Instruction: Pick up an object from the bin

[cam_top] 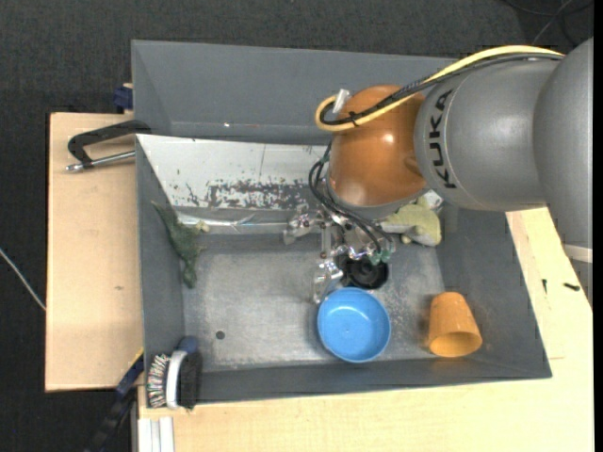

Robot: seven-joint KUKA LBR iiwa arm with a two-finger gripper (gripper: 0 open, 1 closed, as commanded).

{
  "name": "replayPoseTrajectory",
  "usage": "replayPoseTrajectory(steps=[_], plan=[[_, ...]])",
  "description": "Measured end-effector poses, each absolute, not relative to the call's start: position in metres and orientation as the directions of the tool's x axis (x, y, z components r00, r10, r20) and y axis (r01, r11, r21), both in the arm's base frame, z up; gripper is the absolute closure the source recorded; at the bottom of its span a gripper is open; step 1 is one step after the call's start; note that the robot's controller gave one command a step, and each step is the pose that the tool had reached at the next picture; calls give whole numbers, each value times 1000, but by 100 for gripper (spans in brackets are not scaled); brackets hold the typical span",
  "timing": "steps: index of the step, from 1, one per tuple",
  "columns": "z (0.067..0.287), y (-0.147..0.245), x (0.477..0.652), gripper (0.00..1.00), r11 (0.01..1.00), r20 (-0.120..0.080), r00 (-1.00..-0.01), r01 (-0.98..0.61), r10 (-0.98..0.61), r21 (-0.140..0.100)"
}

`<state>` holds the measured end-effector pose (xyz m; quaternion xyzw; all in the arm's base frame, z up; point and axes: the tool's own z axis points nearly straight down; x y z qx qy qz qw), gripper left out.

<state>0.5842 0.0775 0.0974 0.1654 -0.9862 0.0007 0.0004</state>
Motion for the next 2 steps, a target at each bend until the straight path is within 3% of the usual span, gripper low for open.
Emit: replayPoseTrajectory(steps=[1,2], plan=[[73,-4,546,0,884,-11,-884,-468,-468,-1],[77,-51,569,0,782,-6,-782,-624,-624,-5]])
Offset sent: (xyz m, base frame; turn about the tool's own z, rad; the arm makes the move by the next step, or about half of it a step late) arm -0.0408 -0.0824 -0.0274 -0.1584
